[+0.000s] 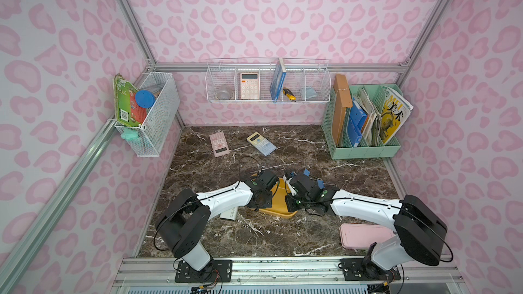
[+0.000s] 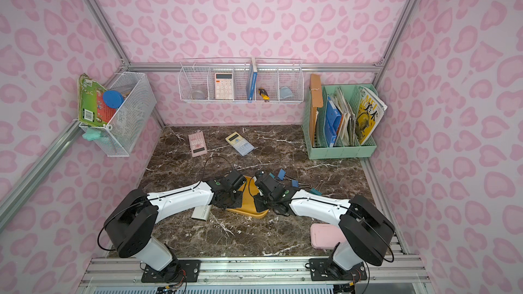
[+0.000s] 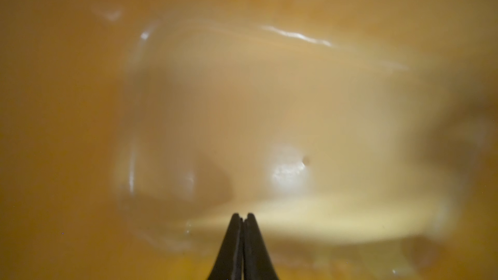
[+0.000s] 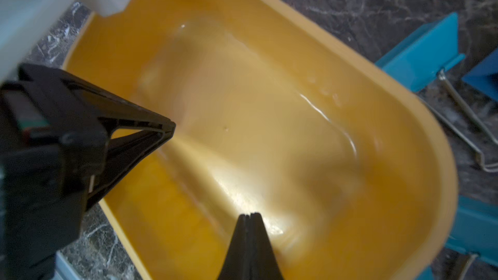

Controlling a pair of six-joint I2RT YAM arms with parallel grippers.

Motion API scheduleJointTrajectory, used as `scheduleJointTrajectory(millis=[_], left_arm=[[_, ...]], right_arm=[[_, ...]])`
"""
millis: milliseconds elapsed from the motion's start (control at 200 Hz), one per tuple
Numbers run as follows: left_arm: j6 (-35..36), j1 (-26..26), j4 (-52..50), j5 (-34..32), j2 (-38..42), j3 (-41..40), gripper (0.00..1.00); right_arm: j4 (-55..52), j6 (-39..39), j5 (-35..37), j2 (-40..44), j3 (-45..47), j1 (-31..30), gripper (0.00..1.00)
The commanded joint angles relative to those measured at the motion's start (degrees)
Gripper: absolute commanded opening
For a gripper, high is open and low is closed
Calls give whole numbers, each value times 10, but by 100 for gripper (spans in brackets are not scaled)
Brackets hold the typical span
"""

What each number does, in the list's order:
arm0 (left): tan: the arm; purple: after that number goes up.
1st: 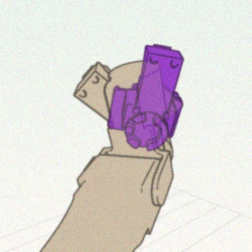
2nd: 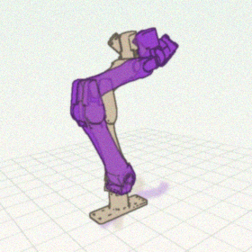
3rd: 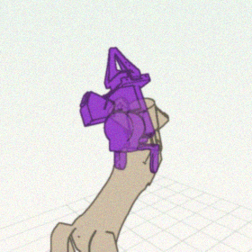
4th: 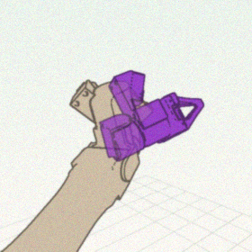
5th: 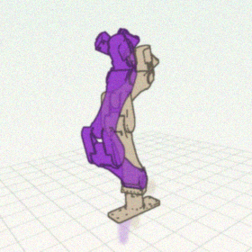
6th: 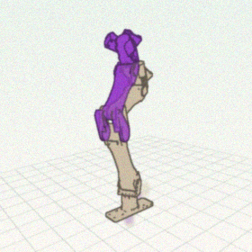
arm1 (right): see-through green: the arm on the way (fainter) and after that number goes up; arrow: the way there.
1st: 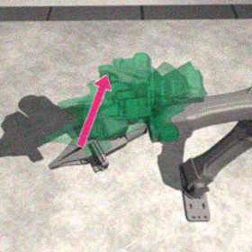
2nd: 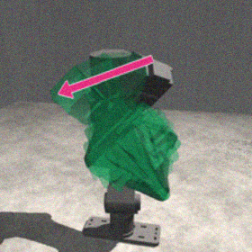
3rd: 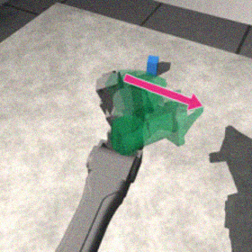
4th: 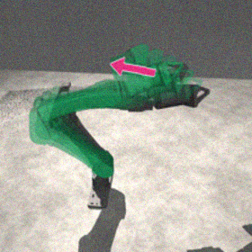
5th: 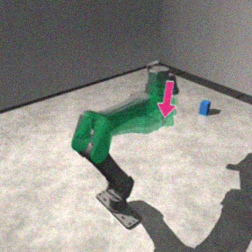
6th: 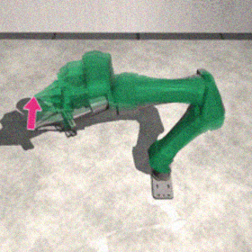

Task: Put the binder clips in the storage box
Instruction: Move the storage box to the center of the board.

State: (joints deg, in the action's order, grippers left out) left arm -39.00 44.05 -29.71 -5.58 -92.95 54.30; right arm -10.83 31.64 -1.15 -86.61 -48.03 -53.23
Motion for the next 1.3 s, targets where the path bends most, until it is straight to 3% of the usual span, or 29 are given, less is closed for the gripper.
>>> scheduleJointTrajectory(millis=[0, 185, 445, 776, 886, 936, 1076, 1246, 1296], left_arm=[[-41, 32, -13, 19, 4, -3, 9], [-90, 96, -12, 15, -4, -1, 10], [-124, 140, 8, 8, -6, -19, 9], [-123, 154, -11, -24, 30, -28, 12], [-109, 154, -36, -49, 46, -17, 20], [-104, 154, -39, -57, 55, -14, 29], [-95, 153, -51, -77, 95, -5, 50], [-85, 153, -66, -80, 150, 11, 57], [-87, 153, -71, -79, 170, 11, 57]], right_arm=[[-39, -14, -8, 13, 9, -2, 0], [-54, -11, -17, 39, 30, -4, 0], [-65, 12, -14, 53, 50, -44, 0], [-86, 68, 8, 66, 53, -93, 0], [-94, 80, 19, 83, 45, -101, 0], [-96, 85, 32, 97, 43, -101, 0], [-143, 90, 93, 141, 26, -70, 26], [-181, 52, 118, 238, 32, 55, 58], [-199, 36, 113, 252, 31, 112, 60]])
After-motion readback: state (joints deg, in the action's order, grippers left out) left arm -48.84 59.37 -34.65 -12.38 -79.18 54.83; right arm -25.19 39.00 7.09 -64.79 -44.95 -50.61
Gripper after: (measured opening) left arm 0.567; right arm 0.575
